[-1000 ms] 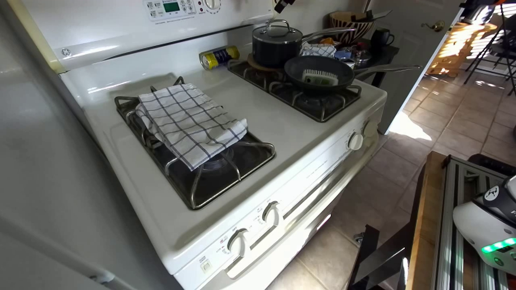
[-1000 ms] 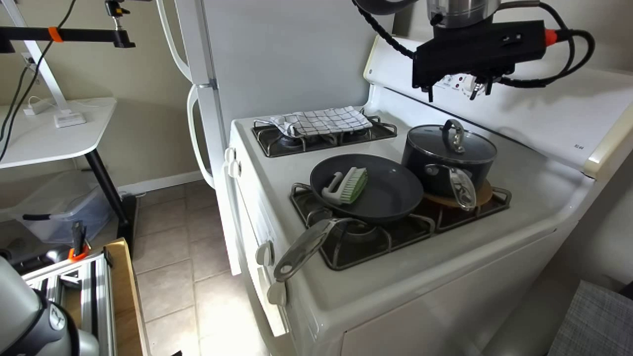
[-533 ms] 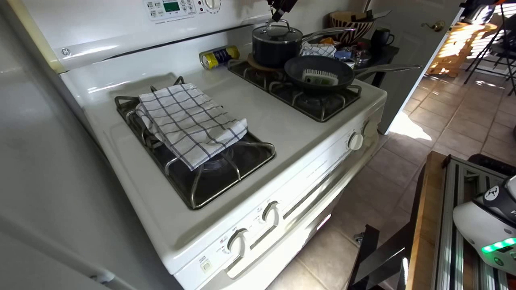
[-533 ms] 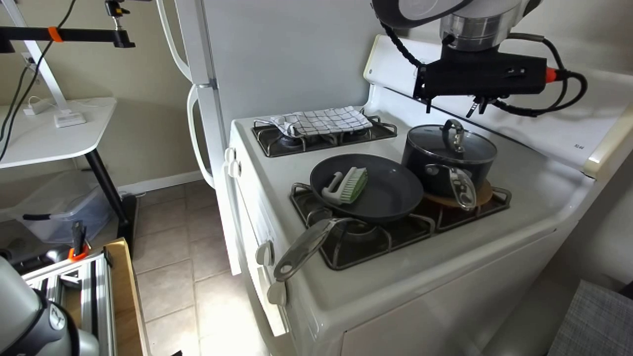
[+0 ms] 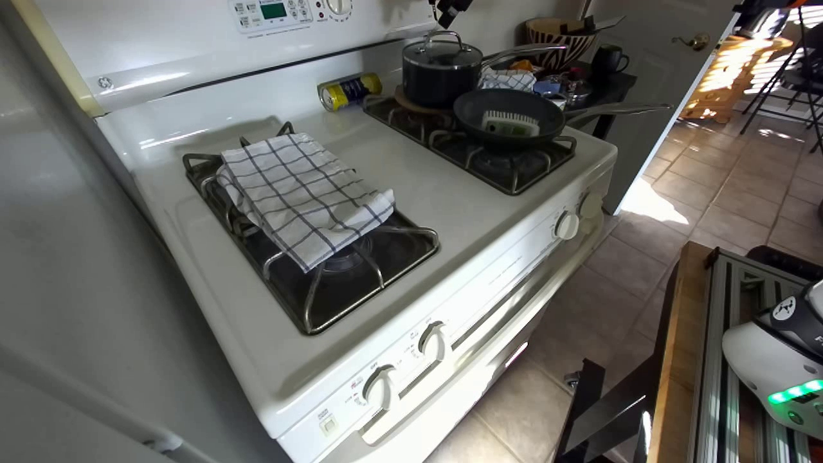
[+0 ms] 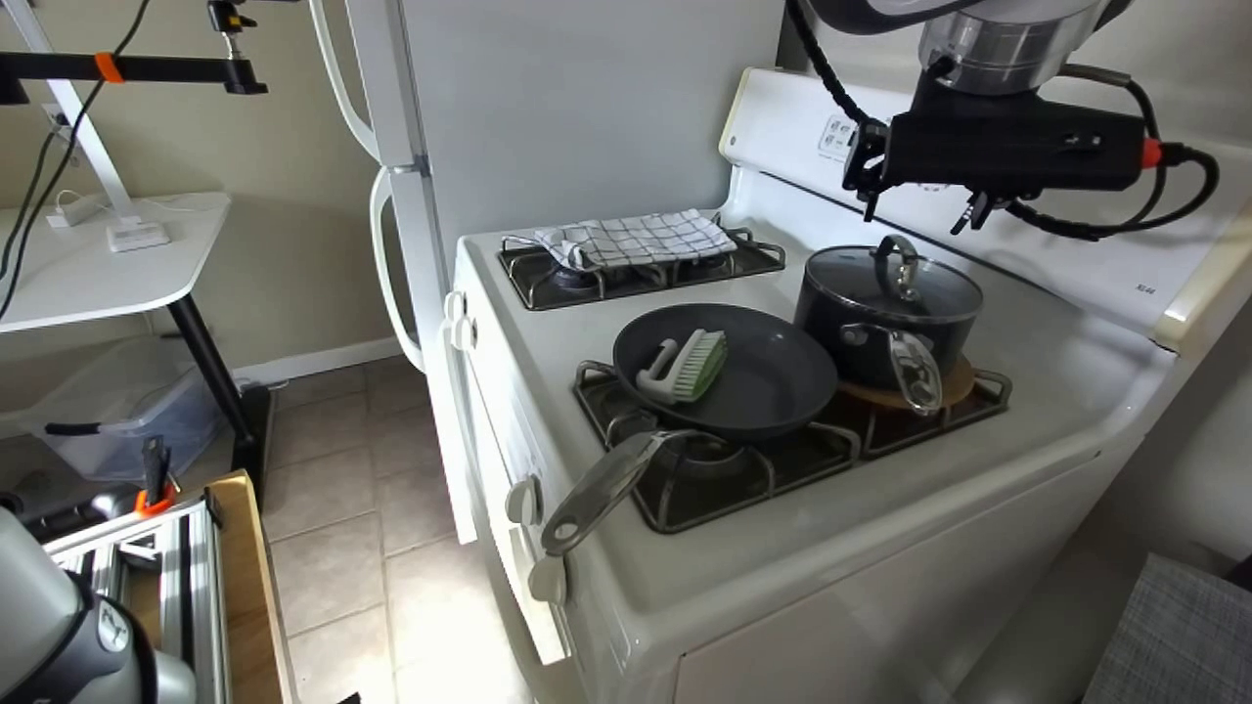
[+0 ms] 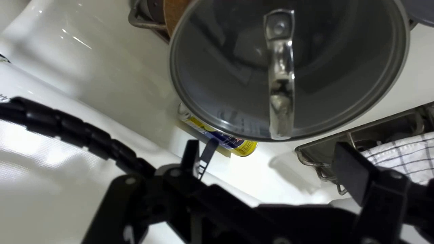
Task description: Remove the glass lid from the pot and put it on the white towel
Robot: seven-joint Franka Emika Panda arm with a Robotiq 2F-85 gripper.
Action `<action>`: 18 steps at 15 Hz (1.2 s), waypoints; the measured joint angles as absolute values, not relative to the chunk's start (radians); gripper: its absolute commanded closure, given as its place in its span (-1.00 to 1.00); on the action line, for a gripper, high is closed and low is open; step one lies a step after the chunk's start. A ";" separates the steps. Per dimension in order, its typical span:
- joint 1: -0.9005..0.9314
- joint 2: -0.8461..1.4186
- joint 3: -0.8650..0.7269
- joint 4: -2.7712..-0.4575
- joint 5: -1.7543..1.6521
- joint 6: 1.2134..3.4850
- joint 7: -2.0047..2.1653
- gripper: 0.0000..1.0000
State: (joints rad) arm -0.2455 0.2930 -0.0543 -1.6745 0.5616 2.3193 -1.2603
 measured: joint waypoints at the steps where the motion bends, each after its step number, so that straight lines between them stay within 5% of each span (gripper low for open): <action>1: -0.246 0.294 -0.054 -1.674 0.562 2.319 -1.260 -1.00; 15: -0.246 0.297 -0.049 -1.676 0.557 2.315 -1.260 -0.99; 18: -0.245 0.302 -0.044 -1.677 0.554 2.309 -1.260 -0.58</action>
State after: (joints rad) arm -0.2453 0.3024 -0.0436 -1.6771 0.5542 2.3087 -1.2603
